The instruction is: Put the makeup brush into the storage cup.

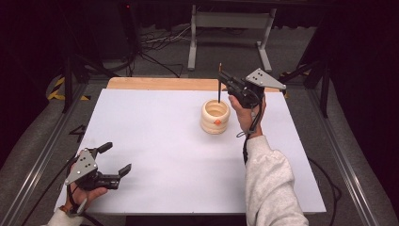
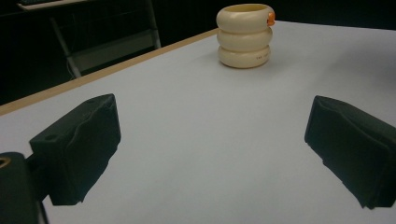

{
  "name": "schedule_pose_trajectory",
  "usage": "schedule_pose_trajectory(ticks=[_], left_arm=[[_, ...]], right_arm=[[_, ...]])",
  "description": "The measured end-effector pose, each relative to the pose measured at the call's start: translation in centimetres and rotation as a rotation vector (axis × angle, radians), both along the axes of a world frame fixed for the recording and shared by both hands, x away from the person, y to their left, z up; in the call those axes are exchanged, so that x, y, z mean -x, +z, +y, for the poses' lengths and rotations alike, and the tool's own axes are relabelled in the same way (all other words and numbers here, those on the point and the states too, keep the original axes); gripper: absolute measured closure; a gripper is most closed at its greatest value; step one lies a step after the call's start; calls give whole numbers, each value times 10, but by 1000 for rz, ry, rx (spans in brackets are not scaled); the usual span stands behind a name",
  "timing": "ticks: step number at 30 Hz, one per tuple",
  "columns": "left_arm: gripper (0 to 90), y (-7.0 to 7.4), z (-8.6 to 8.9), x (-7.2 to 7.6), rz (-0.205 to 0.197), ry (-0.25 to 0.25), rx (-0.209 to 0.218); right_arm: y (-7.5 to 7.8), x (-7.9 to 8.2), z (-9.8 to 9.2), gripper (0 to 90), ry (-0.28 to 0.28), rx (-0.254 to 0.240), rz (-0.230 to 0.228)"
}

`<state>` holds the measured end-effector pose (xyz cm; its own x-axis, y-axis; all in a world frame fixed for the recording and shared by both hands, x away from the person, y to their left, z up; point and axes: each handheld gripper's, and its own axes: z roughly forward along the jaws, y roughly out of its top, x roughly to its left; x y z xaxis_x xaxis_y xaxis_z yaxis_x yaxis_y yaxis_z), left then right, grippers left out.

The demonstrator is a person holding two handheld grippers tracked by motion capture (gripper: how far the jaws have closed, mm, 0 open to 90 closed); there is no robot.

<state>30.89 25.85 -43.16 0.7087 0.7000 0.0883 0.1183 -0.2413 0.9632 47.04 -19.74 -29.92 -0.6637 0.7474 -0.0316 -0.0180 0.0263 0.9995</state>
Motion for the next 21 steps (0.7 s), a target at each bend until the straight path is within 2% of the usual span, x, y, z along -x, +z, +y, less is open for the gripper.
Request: schedule_pose_trajectory(ticks=[9, 21], left_arm=[[43, 0, 1, 0, 2, 0, -2], [43, -1, 1, 0, 5, 0, -1]], right_arm=[[-9, -7, -3, 850, 2, -15, 17], [-29, -10, 2, 850, -5, 2, 51]])
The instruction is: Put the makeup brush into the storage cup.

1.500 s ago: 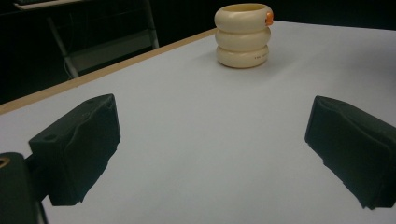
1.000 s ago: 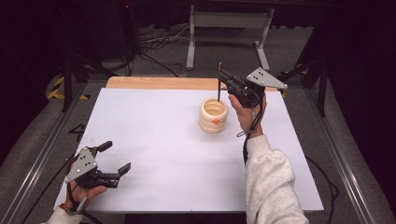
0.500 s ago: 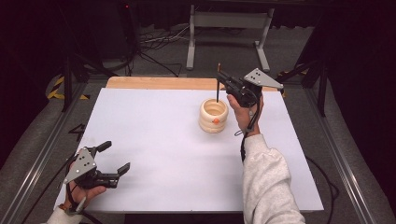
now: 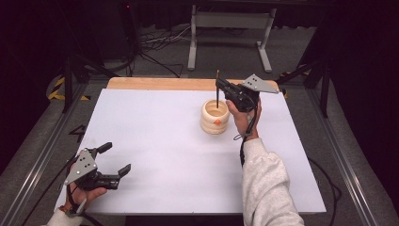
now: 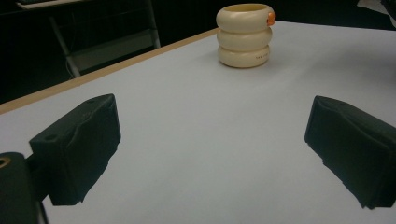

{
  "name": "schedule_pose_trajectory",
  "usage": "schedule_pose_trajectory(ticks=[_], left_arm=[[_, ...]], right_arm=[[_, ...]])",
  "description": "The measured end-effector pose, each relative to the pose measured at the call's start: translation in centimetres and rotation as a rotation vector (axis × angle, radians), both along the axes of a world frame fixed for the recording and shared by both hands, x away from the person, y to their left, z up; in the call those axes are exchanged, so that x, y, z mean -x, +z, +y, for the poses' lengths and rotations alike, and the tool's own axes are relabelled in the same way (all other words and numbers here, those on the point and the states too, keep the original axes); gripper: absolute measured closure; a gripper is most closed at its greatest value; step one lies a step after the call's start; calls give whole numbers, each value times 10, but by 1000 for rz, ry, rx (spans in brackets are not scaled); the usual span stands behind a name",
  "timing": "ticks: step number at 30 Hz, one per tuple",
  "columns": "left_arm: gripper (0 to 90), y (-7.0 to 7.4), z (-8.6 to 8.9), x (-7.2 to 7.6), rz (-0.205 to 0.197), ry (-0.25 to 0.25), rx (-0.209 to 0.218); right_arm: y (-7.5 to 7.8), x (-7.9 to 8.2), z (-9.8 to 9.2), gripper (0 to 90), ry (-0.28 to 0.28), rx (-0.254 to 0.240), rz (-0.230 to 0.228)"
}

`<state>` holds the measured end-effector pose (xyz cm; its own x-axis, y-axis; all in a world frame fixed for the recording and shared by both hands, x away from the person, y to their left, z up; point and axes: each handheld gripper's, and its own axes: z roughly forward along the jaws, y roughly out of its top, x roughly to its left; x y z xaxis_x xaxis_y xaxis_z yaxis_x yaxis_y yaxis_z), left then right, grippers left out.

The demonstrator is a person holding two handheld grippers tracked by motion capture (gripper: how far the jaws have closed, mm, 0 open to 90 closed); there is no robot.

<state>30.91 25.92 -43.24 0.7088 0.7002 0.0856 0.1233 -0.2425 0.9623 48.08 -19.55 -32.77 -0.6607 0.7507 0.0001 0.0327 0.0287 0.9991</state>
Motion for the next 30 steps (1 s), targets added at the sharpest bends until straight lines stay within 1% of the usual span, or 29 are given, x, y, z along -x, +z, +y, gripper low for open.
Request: schedule_pose_trajectory(ticks=[2, 5, 6, 10, 15, 19, 27, 30], left_arm=[[43, 0, 0, 0, 0, 1, 1], [42, 1, 0, 1, 1, -3, 0], [42, 1, 0, 1, 2, -3, -1], [42, 1, 0, 1, 4, -2, -4], [42, 0, 0, 1, 2, -1, -4], [42, 0, 0, 1, 4, -2, -9], [42, 0, 0, 1, 4, -2, -10], [42, 1, 0, 1, 3, -2, -11]], right_arm=[[-4, -1, -1, 850, 4, -9, 8], [-8, -2, -2, 849, -1, -11, 16], [-10, -2, -2, 849, 5, -12, 20], [-15, -2, -1, 849, 0, 8, 24], [-20, -3, -3, 849, 1, -4, 38], [-26, -4, -3, 849, 0, 0, 47], [-32, -3, -4, 849, -2, -2, 58], [-34, -2, -3, 849, -3, 11, 59]])
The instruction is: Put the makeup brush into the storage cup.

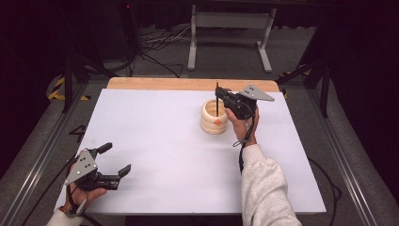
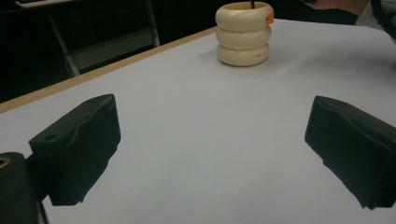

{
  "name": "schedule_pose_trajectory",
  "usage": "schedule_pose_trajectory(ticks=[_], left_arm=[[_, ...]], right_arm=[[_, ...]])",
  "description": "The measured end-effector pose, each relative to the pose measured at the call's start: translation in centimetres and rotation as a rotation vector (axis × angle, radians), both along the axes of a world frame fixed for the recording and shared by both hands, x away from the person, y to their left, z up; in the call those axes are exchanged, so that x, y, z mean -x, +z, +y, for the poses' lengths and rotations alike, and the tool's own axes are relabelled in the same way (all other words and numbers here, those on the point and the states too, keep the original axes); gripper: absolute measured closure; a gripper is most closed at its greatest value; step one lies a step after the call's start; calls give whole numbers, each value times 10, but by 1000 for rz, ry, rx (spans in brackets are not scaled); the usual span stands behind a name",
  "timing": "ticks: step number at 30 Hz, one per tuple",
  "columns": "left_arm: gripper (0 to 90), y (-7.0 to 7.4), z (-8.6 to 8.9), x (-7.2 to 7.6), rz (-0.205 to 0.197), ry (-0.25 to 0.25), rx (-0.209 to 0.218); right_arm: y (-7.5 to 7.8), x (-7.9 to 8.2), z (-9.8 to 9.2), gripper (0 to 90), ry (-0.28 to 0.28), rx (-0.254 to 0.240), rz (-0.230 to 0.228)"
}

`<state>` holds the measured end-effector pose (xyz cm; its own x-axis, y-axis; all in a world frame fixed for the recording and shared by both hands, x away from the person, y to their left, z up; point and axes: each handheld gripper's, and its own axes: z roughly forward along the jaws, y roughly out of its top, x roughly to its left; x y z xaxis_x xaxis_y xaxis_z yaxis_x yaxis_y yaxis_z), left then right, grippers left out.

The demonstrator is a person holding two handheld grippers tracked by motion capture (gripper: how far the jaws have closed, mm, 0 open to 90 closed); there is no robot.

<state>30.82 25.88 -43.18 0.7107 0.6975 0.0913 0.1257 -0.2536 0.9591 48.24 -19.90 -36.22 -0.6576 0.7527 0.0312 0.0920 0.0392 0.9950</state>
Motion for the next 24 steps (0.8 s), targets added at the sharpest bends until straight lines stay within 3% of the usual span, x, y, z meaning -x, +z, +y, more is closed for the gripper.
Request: schedule_pose_trajectory(ticks=[8, 24], left_arm=[[43, 0, -1, 0, 3, 0, -3], [44, 0, -1, 0, 5, -1, -3]], right_arm=[[-10, 3, -3, 849, 3, -14, 17], [-22, 8, -1, 849, 18, 10, 53]])
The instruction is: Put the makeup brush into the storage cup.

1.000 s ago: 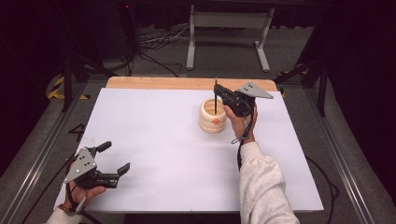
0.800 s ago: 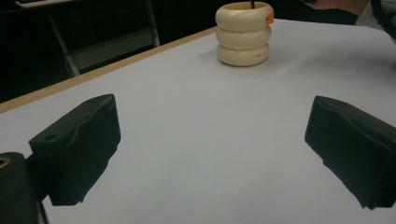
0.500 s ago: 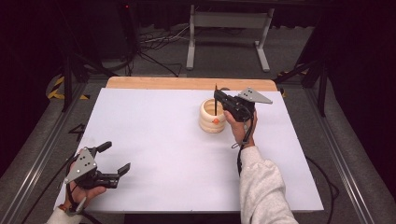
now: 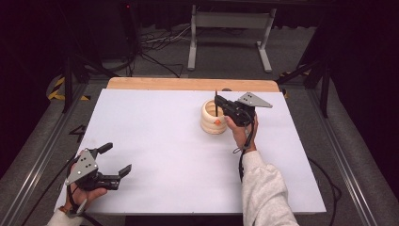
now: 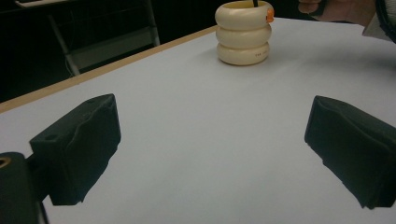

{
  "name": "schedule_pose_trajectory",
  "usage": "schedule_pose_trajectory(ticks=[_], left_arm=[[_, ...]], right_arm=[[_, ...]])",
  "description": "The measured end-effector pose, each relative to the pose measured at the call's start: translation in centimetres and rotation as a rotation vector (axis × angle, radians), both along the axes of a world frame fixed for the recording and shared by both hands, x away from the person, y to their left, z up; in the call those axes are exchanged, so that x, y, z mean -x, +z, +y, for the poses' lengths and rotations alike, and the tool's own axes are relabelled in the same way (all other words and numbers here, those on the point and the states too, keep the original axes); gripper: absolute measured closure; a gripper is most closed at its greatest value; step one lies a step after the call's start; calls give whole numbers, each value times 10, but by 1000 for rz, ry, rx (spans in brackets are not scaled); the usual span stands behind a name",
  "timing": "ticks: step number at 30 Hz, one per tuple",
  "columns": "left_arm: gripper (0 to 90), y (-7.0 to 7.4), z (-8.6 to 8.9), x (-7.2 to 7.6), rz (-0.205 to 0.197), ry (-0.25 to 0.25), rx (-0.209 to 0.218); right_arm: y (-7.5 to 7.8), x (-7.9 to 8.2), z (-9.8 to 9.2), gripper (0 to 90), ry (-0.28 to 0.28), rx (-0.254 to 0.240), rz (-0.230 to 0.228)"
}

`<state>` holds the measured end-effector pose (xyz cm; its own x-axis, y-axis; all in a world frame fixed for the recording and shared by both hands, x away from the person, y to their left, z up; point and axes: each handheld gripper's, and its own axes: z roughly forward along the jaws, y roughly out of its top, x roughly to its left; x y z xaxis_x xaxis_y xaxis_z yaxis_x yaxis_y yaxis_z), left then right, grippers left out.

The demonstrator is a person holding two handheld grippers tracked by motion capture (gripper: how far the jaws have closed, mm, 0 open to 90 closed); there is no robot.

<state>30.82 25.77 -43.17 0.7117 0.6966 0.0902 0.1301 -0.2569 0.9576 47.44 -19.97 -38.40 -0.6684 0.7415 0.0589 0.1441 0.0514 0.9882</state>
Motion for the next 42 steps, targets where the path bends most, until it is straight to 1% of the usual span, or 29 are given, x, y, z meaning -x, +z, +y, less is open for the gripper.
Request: schedule_pose_trajectory(ticks=[2, 12, 19, 32, 36, 38, 42], left_arm=[[44, 0, 0, 0, -2, 3, 3], [44, 0, 1, 0, -2, 8, 4], [45, 0, 0, 0, -4, 7, 0], [45, 0, 0, 0, -4, 8, -1], [45, 0, 1, 0, -3, 8, -4], [45, 0, 1, 0, -1, 8, -3], [45, 0, 0, 0, -2, 8, -5]], right_arm=[[-1, 0, 1, 849, 0, 9, 1], [-2, 1, 0, 848, -5, -1, 9], [-2, 1, -1, 847, -5, -4, 5], [-7, 4, -3, 847, -4, -3, 21], [-7, 4, -3, 846, -2, -5, 12], [-7, 3, -3, 846, -4, -1, 14], [-8, 3, -4, 843, -3, -9, 22]])
